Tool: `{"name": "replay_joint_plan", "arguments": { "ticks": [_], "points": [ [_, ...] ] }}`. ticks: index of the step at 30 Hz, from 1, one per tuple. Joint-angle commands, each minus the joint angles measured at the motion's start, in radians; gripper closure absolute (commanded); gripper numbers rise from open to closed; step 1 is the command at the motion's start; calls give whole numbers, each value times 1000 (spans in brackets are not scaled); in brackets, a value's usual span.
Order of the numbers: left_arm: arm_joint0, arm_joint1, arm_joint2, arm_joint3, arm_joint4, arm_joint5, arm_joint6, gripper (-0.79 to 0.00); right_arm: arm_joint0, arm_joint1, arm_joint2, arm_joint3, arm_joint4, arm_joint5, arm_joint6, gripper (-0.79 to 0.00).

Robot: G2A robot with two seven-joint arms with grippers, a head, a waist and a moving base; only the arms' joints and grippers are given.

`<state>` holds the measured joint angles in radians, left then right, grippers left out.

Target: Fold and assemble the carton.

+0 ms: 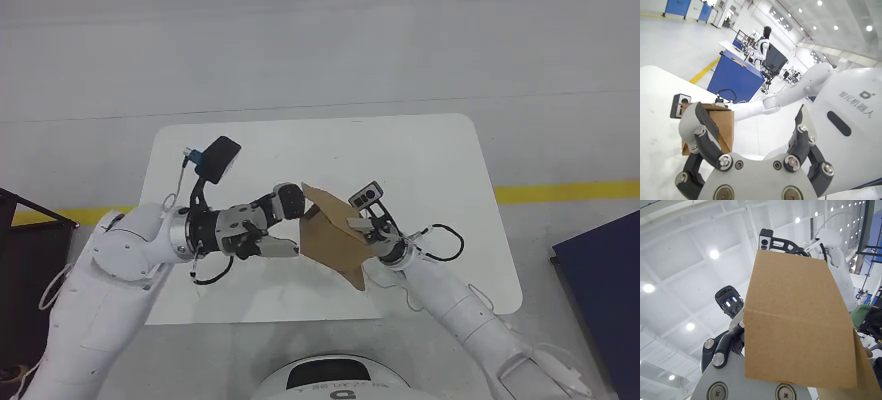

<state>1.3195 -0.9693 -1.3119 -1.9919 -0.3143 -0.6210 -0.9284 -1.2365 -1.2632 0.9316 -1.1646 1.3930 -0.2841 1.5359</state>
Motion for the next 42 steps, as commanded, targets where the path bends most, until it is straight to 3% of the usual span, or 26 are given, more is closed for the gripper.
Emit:
{"name": "replay_joint_plan", "arguments": {
  "ticks": [1, 4, 7, 10, 16, 20, 25, 32, 42],
  "points": [
    [19, 5, -53, -10, -19, -8, 8, -785, 1, 2, -5, 6, -1, 0, 0, 0],
    [35, 10, -103, -13, -34, -11, 16, -785, 3, 4, -14, 12, 0, 0, 0, 0],
    [17, 11, -101, 6, -66, -5, 1, -785, 3, 5, -23, 13, 3, 0, 0, 0],
    [-51, 6, -30, 49, -111, 12, -77, -785, 6, 5, -30, 13, 6, 0, 0, 0],
    [-229, -20, 137, 157, -129, 66, -131, -785, 6, 5, -38, 20, 9, 0, 0, 0],
    [-284, -34, 212, 200, -137, 69, -165, -785, 0, 7, -31, 24, 20, 0, 0, 0],
    [-288, -35, 231, 221, -132, 68, -221, -785, -5, 10, -22, 39, 28, 0, 0, 0],
    [-243, -24, 204, 209, -130, 77, -261, -785, -2, 12, -17, 36, 51, 0, 0, 0],
    [-210, -20, 198, 205, -123, 76, -255, -785, -1, 12, -34, 10, 38, 0, 0, 0]
  ]
}}
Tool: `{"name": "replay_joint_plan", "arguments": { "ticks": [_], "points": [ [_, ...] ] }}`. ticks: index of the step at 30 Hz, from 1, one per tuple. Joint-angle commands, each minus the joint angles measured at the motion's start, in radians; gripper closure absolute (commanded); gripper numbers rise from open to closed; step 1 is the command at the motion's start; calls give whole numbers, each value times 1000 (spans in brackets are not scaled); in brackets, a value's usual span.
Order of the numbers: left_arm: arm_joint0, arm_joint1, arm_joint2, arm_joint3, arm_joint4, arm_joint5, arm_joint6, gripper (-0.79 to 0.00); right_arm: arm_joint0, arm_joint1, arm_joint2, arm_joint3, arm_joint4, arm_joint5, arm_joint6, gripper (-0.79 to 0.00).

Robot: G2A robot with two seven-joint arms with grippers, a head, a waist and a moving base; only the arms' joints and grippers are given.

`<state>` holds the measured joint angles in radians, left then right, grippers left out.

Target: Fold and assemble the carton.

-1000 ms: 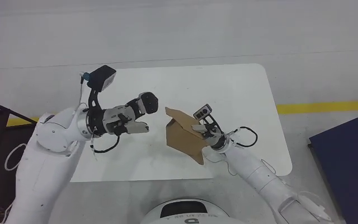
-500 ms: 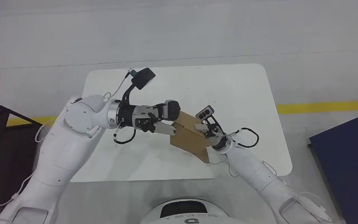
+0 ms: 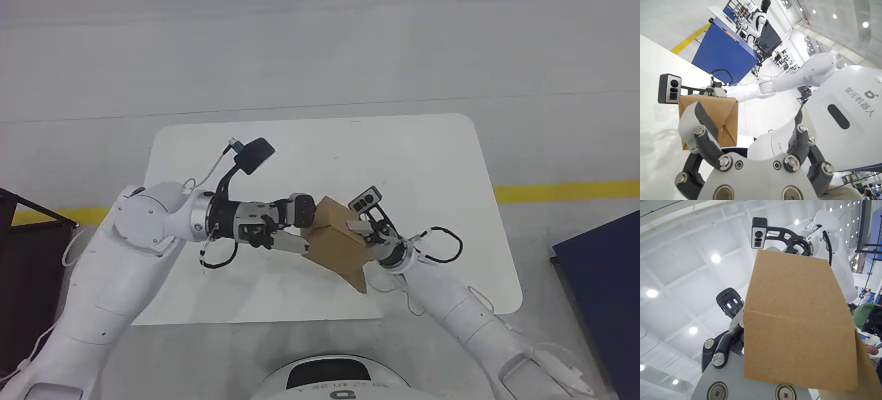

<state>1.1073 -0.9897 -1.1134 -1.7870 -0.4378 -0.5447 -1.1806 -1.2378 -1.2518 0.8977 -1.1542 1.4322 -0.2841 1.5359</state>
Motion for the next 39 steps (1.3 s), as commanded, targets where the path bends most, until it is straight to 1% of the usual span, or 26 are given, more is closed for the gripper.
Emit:
{"name": "replay_joint_plan", "arguments": {
  "ticks": [1, 10, 18, 26, 32, 39],
  "points": [
    [5, 1, 0, 1, 2, -1, -4, -785, 0, 0, -1, -1, -2, 0, 0, 0],
    [33, 3, -4, 3, 8, -15, 3, -785, 3, -2, -15, -3, -17, 0, 0, 0],
    [37, 1, 5, 10, 14, -28, 18, -785, 9, -5, -21, 3, -14, 0, 0, 0],
    [40, -2, 21, 22, -14, -31, 23, -785, 11, -5, -26, -2, -6, 0, 0, 0],
    [50, 3, -25, 38, 4, -34, 67, -785, 7, -2, -22, -8, -6, 0, 0, 0],
    [98, 18, -113, 65, 166, -27, 150, -785, 1, 3, -8, -24, -18, 0, 0, 0]
  ]
}}
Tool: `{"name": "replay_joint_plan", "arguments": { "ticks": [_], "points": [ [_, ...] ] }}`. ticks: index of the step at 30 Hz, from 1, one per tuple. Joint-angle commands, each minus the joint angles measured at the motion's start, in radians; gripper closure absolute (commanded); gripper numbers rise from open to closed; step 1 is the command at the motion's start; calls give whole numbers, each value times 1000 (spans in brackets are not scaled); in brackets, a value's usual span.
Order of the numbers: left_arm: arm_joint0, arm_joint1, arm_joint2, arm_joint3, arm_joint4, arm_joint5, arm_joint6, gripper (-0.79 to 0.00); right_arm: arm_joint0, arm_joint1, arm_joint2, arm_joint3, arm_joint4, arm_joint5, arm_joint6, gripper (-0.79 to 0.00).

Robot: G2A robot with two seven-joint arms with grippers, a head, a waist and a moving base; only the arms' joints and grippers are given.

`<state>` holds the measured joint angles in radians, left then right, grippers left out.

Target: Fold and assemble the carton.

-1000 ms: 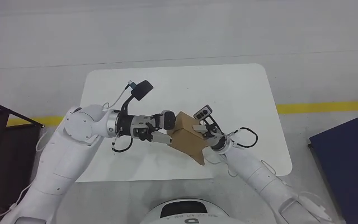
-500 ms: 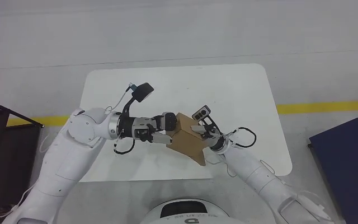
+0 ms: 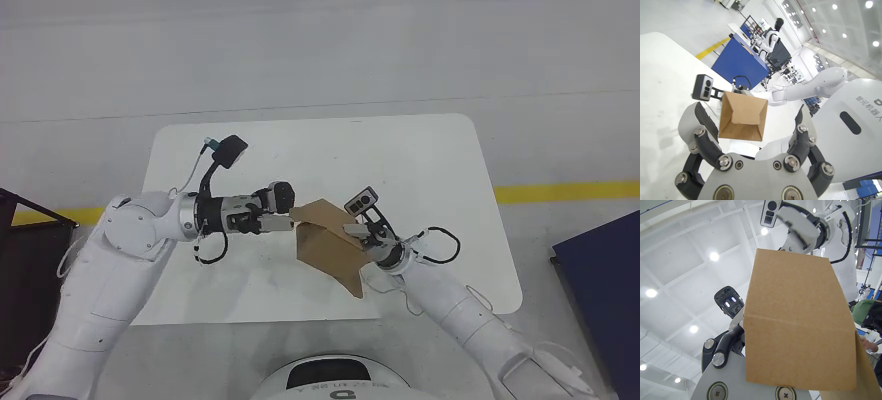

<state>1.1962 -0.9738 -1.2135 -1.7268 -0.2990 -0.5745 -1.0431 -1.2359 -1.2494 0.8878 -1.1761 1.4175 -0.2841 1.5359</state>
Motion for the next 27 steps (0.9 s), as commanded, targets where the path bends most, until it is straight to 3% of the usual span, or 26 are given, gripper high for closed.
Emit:
{"name": "replay_joint_plan", "arguments": {
  "ticks": [1, 6, 11, 17, 20, 27],
  "points": [
    [20, 4, -22, 8, 48, 6, 22, -785, -2, 1, 4, -4, -7, 0, 0, 0],
    [62, 9, -21, 7, 97, 23, 26, -785, -8, 3, 10, -13, -15, 0, 0, 0],
    [61, 6, -4, 1, 86, 37, 49, -785, -5, 2, 6, -20, -25, 0, 0, 0],
    [47, 4, -13, 38, -135, 15, 5, -785, -7, 0, 9, -19, -30, 0, 0, 0],
    [37, 5, -26, 72, -169, 25, -15, -785, -11, 1, 16, -19, -32, 0, 0, 0],
    [-22, -4, 54, 60, -2, 244, 26, -785, -14, 1, 26, -16, -45, 0, 0, 0]
  ]
}}
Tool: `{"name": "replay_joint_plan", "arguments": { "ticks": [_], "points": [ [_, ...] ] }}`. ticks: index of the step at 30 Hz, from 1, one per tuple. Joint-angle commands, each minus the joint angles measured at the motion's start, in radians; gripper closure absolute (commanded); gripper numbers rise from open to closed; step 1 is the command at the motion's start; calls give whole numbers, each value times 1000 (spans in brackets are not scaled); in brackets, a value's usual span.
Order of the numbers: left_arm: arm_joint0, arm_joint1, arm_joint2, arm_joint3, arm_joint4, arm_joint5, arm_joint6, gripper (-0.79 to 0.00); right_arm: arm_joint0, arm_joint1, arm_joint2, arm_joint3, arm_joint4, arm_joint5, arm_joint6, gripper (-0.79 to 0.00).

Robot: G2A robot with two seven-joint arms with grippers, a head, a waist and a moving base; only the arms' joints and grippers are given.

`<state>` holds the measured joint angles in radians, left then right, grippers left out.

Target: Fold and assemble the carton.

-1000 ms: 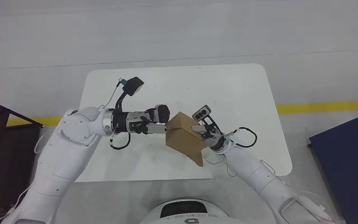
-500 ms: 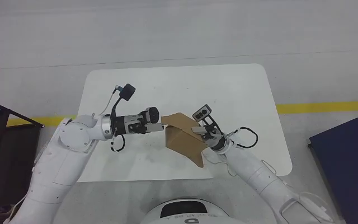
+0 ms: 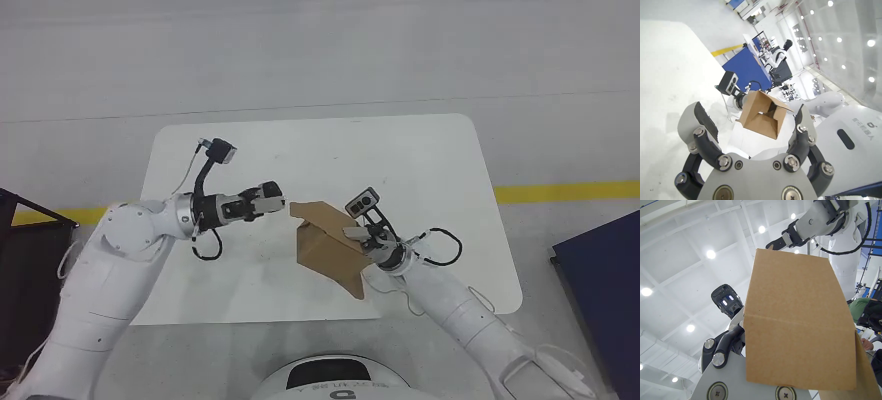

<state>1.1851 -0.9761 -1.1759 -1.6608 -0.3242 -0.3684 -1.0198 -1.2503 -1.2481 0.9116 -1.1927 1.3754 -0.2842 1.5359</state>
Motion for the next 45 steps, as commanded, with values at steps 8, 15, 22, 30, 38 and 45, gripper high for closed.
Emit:
{"name": "replay_joint_plan", "arguments": {
  "ticks": [8, 15, 22, 30, 38, 45],
  "points": [
    [-50, -17, 96, -15, 47, 58, -26, -785, -7, 0, 28, 1, -4, 0, 0, 0],
    [-52, -14, 112, 8, 109, 52, -80, -785, -13, -1, 35, -3, 2, 0, 0, 0],
    [-39, -12, 115, -16, 145, 52, -77, -785, -8, -3, 24, -14, -1, 0, 0, 0],
    [-37, -16, 138, -36, 173, 65, -44, -785, -8, -4, 18, -17, -5, 0, 0, 0],
    [-17, -12, 107, -27, 188, 54, 15, -785, -12, -2, 25, -19, -10, 0, 0, 0],
    [56, 8, -14, -46, 138, 1, 67, -785, -9, -2, 22, -16, -24, 0, 0, 0]
  ]
}}
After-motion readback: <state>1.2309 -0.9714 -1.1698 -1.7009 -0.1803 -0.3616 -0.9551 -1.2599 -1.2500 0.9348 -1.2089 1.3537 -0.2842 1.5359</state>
